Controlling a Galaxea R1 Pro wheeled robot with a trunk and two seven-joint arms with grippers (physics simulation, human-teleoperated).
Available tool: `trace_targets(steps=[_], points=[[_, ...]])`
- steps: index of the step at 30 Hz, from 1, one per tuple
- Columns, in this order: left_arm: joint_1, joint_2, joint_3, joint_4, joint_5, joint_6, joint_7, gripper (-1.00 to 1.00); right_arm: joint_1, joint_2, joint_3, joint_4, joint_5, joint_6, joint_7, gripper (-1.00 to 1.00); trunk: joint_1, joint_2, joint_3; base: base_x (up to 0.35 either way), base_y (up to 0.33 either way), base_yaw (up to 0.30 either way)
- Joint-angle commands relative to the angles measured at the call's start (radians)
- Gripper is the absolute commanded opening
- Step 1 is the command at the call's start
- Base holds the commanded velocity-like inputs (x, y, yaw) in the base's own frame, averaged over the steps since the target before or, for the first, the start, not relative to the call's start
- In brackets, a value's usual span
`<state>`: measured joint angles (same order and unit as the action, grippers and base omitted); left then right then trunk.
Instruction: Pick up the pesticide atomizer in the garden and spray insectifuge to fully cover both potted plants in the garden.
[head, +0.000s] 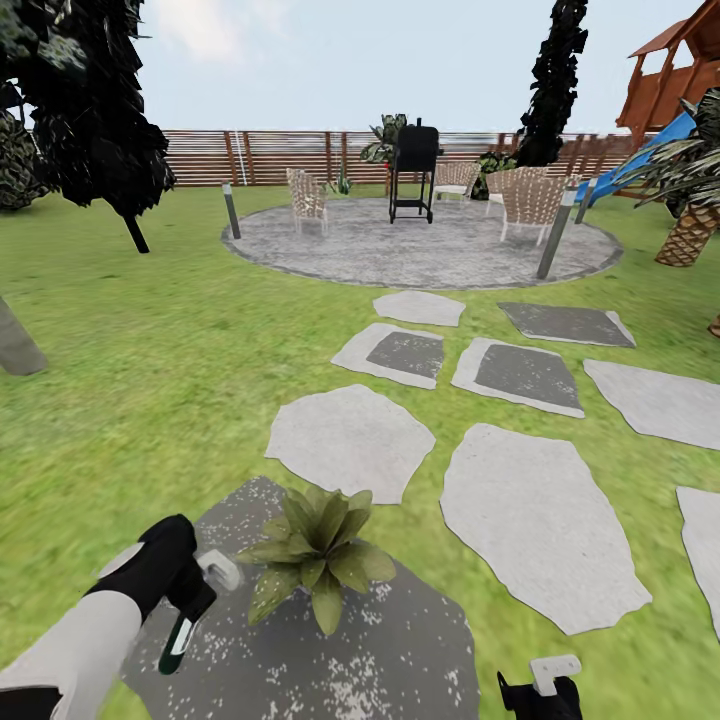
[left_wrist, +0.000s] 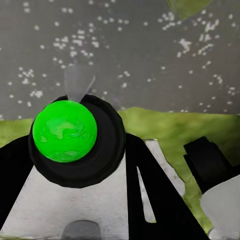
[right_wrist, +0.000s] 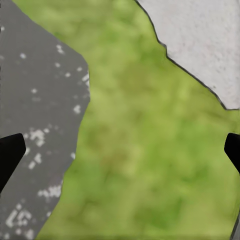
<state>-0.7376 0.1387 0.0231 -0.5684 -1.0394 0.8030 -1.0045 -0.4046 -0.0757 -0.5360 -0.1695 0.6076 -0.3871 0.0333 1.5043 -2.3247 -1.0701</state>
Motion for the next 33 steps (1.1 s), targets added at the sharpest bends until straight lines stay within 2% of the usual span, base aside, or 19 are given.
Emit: trace_targets(steps=[1,3,5,11,19,28,31,33], points=[[0.0,0.024,0.004,-0.001,-0.001,0.007,-0.009,-1.0,-0.001,0.0,-0.009,0.001,0.006,-0.004,0.003,1.0,0.0,0.0,-0.001,0.0,0.0,0.0],[0.0,0.046,0.005,0.006,0.005,0.007,-0.008,-1.0,-0.001,0.0,-0.009,0.001,0.006,-0.004,0.003,1.0,0.0,0.0,-0.001,0.0,0.0,0.0],[0.002,0.056,0.006,0.013,0.009,0.006,-0.007,-1.0,-0.001,0.0,-0.009,0.001,0.006,-0.004,0.003,1.0,0.0,0.0,-0.001,0.0,0.0,0.0],[0.021,0.033,0.006,0.025,0.016,0.005,0.031,-1.0,-0.001,0.0,-0.009,0.001,0.006,-0.004,0.003,1.0,0.0,0.0,-0.001,0.0,0.0,0.0],[0.022,0.032,0.008,0.013,0.015,0.005,0.036,-1.0,-0.001,0.0,-0.009,0.001,0.006,-0.004,0.003,1.0,0.0,0.0,-0.001,0.15,0.0,0.0],[0.023,0.031,0.01,0.01,0.016,0.005,0.035,-1.0,-0.001,0.001,-0.008,0.001,0.006,-0.003,0.003,1.0,0.0,0.0,-0.001,0.015,0.0,0.0],[0.018,0.029,0.007,-0.015,0.016,0.009,0.029,-1.0,0.0,0.001,-0.008,0.001,0.006,-0.003,0.003,1.0,0.0,0.0,-0.001,0.0,0.0,0.0],[0.016,0.028,0.006,-0.06,0.016,0.011,0.027,-1.0,0.0,0.001,-0.008,0.001,0.006,-0.003,0.003,1.0,0.0,0.0,-0.001,0.0,0.0,0.0]])
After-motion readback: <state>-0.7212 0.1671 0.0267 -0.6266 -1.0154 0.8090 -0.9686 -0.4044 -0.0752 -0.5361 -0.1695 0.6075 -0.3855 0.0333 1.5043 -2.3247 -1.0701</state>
